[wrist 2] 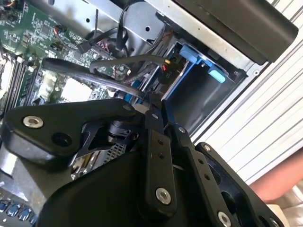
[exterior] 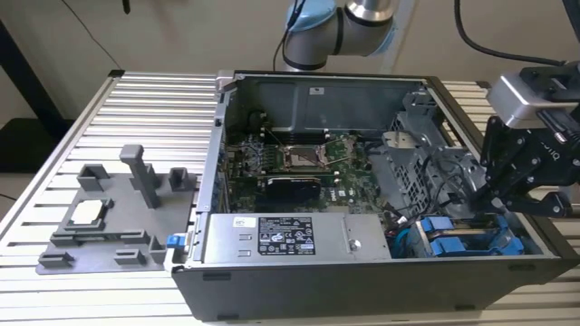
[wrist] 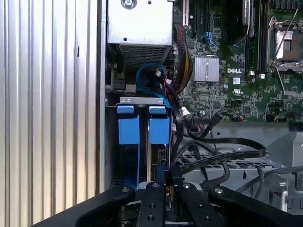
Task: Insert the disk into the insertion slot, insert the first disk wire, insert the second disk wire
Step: 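Insert the second disk wire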
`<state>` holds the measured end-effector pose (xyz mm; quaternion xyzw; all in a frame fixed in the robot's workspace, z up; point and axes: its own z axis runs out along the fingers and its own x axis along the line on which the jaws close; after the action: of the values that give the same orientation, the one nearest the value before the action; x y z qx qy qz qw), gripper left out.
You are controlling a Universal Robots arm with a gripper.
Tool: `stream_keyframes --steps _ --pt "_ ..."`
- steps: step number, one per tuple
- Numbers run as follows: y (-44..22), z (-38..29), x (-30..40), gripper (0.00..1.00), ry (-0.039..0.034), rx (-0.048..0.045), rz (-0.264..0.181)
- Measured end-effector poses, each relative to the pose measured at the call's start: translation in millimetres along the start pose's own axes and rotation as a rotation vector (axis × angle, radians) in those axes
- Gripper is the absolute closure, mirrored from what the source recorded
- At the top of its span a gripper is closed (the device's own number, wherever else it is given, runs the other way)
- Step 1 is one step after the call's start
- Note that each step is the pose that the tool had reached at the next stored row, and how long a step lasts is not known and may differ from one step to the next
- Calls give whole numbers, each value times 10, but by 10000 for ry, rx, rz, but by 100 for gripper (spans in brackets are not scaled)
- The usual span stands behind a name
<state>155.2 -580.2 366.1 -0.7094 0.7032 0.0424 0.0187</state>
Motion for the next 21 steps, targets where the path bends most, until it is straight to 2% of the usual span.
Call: stream_keyframes --steps 6,13,19,21 --pt "-2 35 12 84 -3 0 -1" --pt "-3 44 13 84 -6 0 -1" --pt "-9 97 19 84 -11 0 -1" --pt "-12 119 21 84 -38 0 -2"
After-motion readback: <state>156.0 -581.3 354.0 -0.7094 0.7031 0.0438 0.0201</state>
